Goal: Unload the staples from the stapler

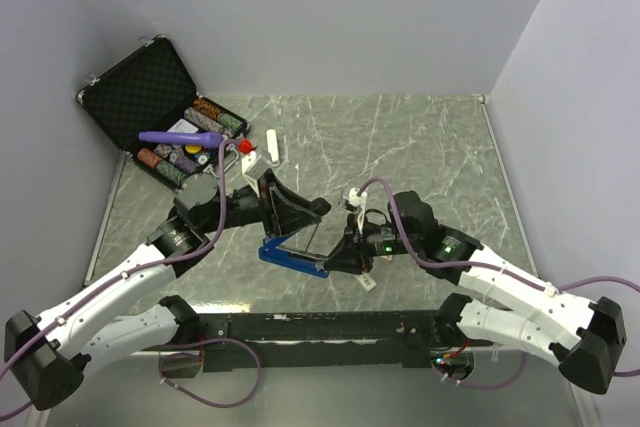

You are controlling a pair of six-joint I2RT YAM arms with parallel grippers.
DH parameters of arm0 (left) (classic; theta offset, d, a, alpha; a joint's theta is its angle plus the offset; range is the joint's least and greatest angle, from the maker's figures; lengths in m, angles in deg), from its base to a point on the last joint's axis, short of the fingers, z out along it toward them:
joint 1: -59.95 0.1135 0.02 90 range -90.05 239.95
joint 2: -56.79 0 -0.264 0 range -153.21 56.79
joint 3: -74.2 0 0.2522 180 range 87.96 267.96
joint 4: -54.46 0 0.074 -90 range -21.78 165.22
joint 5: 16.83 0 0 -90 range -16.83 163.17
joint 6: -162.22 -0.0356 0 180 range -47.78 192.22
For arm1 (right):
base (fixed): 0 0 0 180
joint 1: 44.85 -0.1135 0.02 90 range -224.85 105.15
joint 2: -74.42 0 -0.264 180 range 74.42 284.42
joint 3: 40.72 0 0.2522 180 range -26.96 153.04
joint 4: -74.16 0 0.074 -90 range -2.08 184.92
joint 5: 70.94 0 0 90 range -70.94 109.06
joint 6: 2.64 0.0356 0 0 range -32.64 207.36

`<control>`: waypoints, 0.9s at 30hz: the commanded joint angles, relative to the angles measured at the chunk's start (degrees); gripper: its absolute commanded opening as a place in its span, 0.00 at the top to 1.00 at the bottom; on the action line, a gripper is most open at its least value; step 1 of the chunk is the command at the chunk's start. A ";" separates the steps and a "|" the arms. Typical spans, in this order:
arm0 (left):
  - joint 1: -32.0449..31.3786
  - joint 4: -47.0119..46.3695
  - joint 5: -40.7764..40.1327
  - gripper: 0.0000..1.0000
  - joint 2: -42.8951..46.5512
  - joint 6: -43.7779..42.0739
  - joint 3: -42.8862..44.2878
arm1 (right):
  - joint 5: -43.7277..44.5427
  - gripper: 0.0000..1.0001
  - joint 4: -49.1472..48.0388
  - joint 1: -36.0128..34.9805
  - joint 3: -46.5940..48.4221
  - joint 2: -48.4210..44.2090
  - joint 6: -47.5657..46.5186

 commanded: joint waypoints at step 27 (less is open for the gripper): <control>-3.22 2.16 3.58 0.99 -0.92 -5.07 0.06 | 13.08 1.00 12.30 -0.71 15.11 1.11 -9.70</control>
